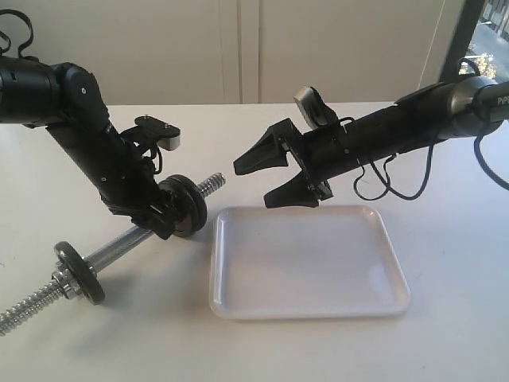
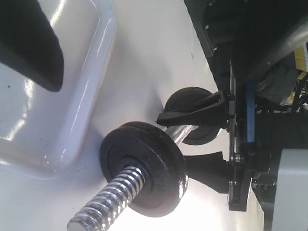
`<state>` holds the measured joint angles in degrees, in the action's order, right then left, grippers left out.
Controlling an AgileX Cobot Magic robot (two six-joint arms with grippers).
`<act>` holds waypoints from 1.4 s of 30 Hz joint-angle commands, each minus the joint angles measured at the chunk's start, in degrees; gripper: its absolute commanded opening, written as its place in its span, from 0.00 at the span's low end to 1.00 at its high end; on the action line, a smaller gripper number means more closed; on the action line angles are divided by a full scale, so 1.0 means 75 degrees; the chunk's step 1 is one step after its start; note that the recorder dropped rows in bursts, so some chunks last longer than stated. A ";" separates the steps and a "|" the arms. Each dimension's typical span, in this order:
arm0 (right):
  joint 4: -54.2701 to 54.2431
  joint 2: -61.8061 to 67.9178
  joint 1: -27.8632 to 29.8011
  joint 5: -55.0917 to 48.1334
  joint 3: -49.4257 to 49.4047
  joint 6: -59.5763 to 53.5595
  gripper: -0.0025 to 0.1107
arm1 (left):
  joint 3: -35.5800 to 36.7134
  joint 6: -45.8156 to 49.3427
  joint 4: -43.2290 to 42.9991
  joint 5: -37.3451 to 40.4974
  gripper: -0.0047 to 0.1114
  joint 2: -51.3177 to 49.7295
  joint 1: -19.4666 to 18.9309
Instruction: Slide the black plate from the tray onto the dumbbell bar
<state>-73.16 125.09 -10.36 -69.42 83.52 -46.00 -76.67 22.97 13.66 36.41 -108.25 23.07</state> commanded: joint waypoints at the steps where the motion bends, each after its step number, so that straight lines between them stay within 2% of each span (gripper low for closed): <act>1: -0.0008 -0.0082 0.0053 -0.0072 0.0054 -0.0001 0.79 | 0.0002 -0.0045 -0.0011 0.0027 0.57 0.0125 -0.0015; 14: -0.0010 -0.0082 0.0053 -0.0072 0.0054 0.0043 0.79 | 0.0002 -0.0386 -0.0548 -0.0037 0.57 0.0700 -0.0015; 16: -0.0010 -0.0082 0.0099 -0.0072 0.0054 0.0043 0.74 | 0.0002 -0.0403 -0.0750 0.0144 0.57 0.0903 -0.0015; 17: -0.0025 -0.0082 0.0177 -0.0072 0.0054 0.0027 0.61 | 0.0002 -0.0630 -0.1059 0.0254 0.57 0.1058 -0.0015; 18: -0.0040 -0.0082 0.0203 -0.0072 0.0054 0.0027 0.54 | 0.0002 -0.0778 -0.1231 0.0309 0.56 0.1142 -0.0015; 19: -0.0039 -0.0139 0.0281 -0.0072 0.0054 0.0011 0.35 | 0.0002 -0.0968 -0.1563 0.0352 0.52 0.1310 -0.0015; 20: -0.0039 -0.0216 0.0318 -0.0072 0.0054 -0.0010 0.26 | 0.0002 -0.1088 -0.1747 0.0382 0.47 0.1402 -0.0015; 21: -0.0039 -0.0396 0.0376 -0.0072 0.0054 -0.0188 0.08 | 0.0002 -0.1187 -0.1974 0.0438 0.38 0.1590 -0.0015; 22: -0.0039 -0.0617 0.0443 -0.0072 0.0054 -0.0354 0.02 | 0.0002 -0.1276 -0.2061 0.0503 0.26 0.1788 -0.0055; 23: -0.0039 -0.0764 0.0481 -0.0072 0.0054 -0.0390 0.02 | 0.0002 -0.1319 -0.2061 0.0538 0.20 0.1891 -0.0089; 24: 0.0156 -0.1063 0.0516 -0.0072 0.0054 -0.0407 0.02 | 0.0002 -0.1522 -0.2061 0.0567 0.08 0.2086 -0.0217; 25: 0.0349 -0.1256 0.0538 -0.0072 0.0054 -0.0407 0.02 | 0.0002 -0.1617 -0.2039 0.0577 0.04 0.2208 -0.0295; 28: 0.1976 -0.2495 0.0553 0.1071 -0.0059 -0.0013 0.02 | 0.0002 -0.1846 -0.2039 0.0577 0.04 0.2993 -0.0630; 34: 0.2916 -0.4570 0.0553 0.3144 -0.1066 0.0227 0.02 | 0.0284 -0.1908 -0.2011 0.0418 0.04 0.4394 -0.0795; 42: 0.4224 -0.7696 0.0553 0.5187 -0.3076 0.0871 0.02 | 0.2135 -0.2089 -0.1566 -0.0209 0.04 0.6757 -0.0795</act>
<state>-45.43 74.07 -6.47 -35.57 65.36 -42.08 -65.42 8.88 0.67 35.70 -63.53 17.28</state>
